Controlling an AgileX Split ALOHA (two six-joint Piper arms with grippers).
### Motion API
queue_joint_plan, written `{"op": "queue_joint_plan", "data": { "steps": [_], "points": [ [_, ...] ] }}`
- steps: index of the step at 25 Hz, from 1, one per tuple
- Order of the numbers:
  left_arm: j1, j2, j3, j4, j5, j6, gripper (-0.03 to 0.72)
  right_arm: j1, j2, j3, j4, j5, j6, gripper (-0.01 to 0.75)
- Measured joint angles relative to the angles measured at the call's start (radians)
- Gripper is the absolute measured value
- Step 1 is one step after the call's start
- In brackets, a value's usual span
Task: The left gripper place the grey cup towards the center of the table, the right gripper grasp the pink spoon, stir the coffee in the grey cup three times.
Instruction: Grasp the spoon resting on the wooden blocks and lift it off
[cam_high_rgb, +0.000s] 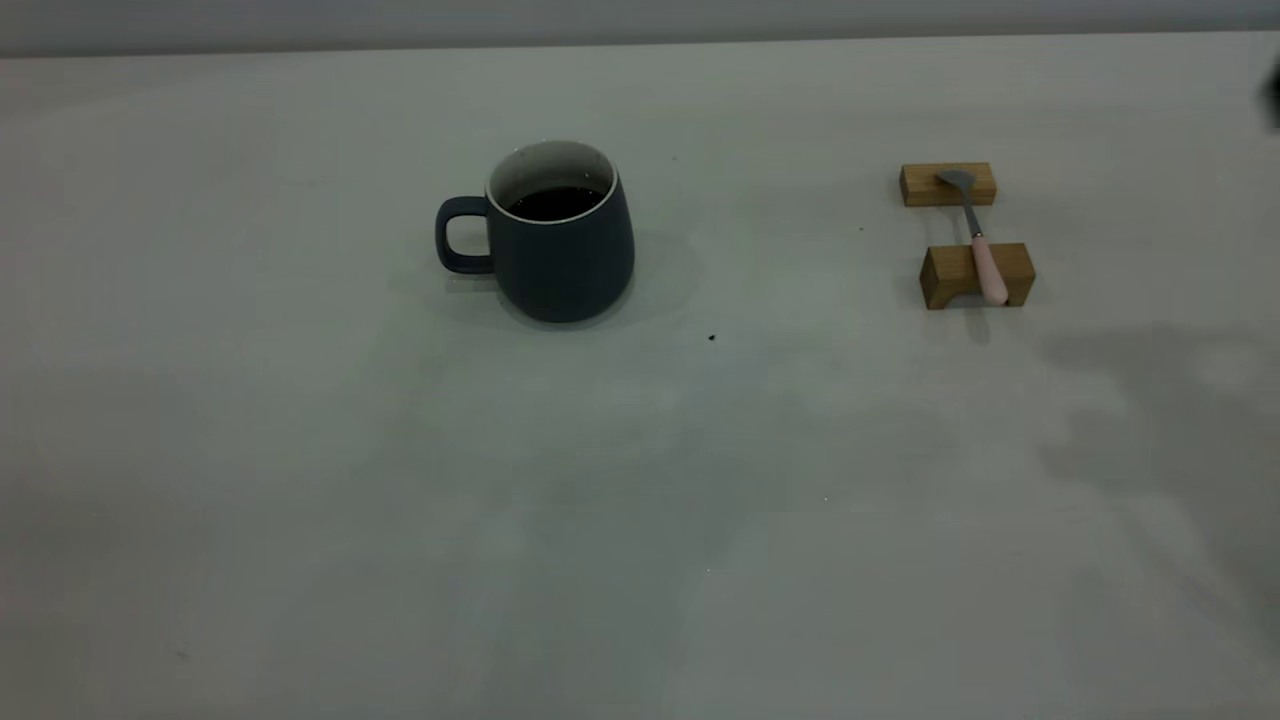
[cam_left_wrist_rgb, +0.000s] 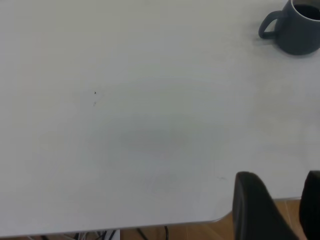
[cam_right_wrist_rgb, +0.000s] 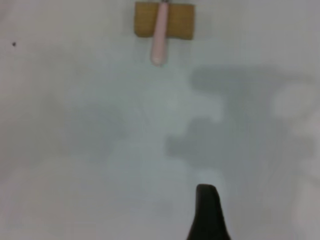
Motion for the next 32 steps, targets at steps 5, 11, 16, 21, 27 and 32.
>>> {"op": "queue_joint_plan", "data": {
  "steps": [5,11,16,21,27,32],
  "points": [
    [0.0,0.0,0.0,0.0,0.0,0.0,0.299,0.041,0.279,-0.151,0.002,-0.028,-0.015,0.609],
    [0.0,0.0,0.0,0.0,0.0,0.0,0.299,0.06,0.489,-0.288,0.006,-0.033,-0.027,0.606],
    [0.0,0.0,0.0,0.0,0.0,0.0,0.299,0.06,0.564,-0.345,0.015,-0.047,-0.044,0.605],
    [0.0,0.0,0.0,0.0,0.0,0.0,0.299,0.064,0.62,-0.375,0.07,-0.061,-0.095,0.603],
    [0.0,0.0,0.0,0.0,0.0,0.0,0.299,0.092,0.667,-0.422,0.092,-0.073,-0.117,0.601],
    [0.0,0.0,0.0,0.0,0.0,0.0,0.299,0.1,0.714,-0.445,0.092,-0.077,-0.119,0.593]
  ]
}}
